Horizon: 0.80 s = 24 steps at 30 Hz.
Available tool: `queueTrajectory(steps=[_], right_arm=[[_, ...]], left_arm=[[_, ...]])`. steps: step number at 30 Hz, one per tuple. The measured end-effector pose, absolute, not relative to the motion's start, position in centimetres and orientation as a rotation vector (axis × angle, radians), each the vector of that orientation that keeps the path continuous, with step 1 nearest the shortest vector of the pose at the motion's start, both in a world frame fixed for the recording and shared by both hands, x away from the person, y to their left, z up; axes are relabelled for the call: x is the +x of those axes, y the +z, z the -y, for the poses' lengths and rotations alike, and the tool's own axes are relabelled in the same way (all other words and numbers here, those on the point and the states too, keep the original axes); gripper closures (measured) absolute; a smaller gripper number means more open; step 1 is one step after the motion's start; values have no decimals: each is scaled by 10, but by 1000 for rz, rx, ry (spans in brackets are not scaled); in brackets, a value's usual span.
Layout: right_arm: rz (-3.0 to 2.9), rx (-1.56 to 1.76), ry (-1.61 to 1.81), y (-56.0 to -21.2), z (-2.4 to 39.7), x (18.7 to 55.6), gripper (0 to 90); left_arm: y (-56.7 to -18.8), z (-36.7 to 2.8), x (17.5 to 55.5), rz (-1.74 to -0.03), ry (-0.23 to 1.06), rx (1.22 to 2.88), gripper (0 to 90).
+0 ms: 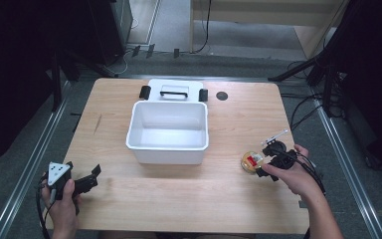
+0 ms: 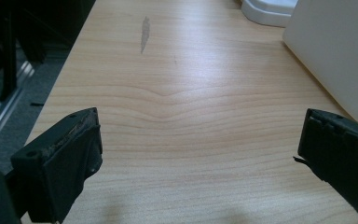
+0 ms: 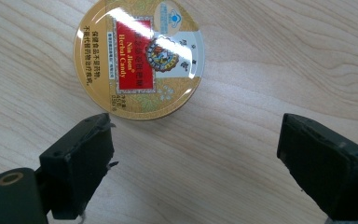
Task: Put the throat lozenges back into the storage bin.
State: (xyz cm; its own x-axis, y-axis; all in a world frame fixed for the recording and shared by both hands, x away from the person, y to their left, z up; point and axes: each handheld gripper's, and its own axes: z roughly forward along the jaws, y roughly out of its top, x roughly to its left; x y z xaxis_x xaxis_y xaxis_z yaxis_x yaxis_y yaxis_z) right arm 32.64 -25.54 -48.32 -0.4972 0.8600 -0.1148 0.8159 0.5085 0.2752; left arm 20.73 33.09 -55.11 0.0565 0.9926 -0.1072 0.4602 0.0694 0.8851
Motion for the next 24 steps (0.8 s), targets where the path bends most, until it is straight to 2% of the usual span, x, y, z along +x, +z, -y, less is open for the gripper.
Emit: queueTrajectory(steps=[24], right_arm=[[-2627,1405,128,-475,227,352,81]], left_arm=[[-551,-330,208,-1586,858,1489,0]])
